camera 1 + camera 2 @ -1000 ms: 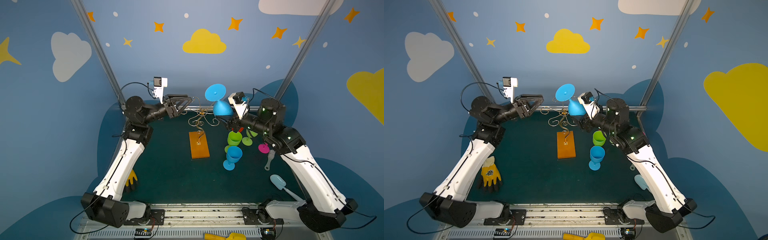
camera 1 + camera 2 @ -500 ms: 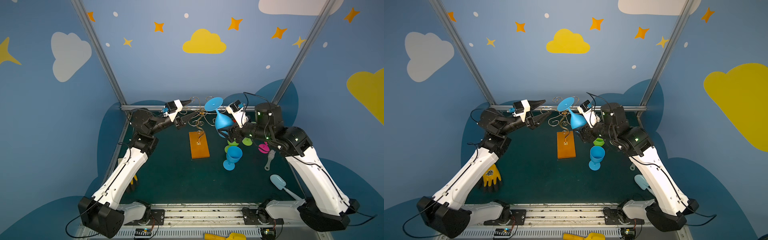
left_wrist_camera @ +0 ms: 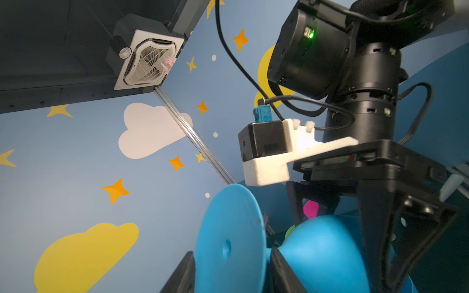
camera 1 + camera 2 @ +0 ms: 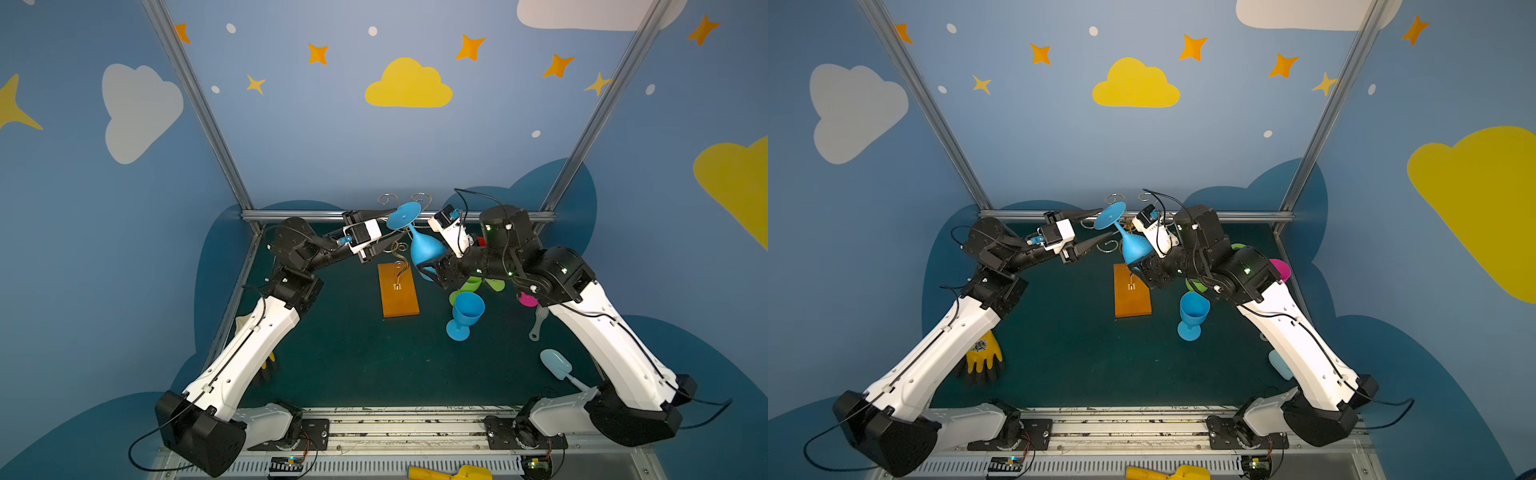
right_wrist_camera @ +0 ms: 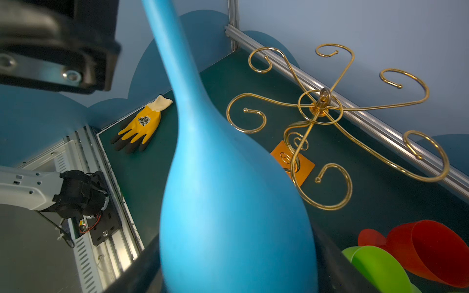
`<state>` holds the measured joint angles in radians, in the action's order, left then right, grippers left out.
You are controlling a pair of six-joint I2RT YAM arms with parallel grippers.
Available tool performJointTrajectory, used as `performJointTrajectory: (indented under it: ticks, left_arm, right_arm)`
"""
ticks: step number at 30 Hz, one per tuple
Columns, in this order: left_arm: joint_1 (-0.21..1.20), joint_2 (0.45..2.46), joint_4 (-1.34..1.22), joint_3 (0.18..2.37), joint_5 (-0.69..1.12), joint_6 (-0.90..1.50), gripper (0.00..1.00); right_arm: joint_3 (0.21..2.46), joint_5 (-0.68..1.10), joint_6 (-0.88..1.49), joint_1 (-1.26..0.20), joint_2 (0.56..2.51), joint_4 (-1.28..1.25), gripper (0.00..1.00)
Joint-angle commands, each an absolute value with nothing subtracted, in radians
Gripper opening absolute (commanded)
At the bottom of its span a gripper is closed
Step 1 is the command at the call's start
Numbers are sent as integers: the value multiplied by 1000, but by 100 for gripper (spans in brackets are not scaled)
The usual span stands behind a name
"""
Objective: Take the wine glass off the wine glass rack
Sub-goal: Pick up the wine glass from the wine glass rack.
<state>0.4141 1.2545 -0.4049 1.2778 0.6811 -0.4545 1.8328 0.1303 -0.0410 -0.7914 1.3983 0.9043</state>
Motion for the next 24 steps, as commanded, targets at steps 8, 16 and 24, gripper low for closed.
performJointTrajectory:
  ticks: [8,16,24]
  left_arm:
    - [416,1225,-422,1270,599,-466,27]
    - [417,1198,-448,1237,532,-425,3]
    - [416,1148,-494,1136,329,-216,3]
  right_arm:
    - [1829,128,-7,-820,1400,904,42]
    - [1788,143,15,-821,1365,852,72]
    - [1708,192,52,-770,1264,723,84]
